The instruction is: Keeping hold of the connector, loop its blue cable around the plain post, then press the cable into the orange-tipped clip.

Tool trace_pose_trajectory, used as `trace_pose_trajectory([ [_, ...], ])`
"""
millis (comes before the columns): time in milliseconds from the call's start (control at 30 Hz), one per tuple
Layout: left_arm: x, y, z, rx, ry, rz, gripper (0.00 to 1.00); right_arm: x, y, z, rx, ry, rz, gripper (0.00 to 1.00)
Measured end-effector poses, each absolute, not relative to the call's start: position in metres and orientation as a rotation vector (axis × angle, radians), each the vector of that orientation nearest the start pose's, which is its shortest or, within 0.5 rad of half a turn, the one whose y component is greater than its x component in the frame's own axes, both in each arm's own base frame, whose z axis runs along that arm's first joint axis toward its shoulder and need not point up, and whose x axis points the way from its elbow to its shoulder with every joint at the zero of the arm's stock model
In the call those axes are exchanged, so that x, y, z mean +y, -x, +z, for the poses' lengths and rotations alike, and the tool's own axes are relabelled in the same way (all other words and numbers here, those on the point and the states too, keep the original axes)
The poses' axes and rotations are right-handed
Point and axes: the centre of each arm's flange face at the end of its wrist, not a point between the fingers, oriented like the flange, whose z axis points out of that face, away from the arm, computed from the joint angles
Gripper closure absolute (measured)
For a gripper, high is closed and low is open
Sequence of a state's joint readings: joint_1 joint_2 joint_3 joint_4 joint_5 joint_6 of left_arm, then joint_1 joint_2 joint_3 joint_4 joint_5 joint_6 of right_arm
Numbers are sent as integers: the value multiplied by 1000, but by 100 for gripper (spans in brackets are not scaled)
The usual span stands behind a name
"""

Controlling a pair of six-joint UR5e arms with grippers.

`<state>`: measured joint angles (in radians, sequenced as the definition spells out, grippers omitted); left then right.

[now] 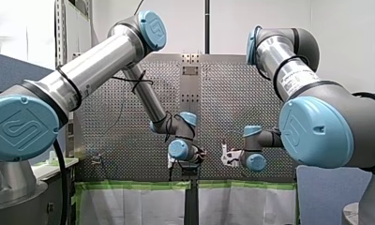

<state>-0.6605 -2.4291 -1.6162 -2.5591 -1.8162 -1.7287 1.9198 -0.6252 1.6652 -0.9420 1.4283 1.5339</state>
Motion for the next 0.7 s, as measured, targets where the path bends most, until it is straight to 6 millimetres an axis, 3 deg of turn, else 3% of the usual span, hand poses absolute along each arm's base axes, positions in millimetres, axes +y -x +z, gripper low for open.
trace_pose_trajectory([
  [700, -463, -424, 5, 1895, -313, -266, 2, -543, -355, -36, -965, -1656, 1483, 100],
])
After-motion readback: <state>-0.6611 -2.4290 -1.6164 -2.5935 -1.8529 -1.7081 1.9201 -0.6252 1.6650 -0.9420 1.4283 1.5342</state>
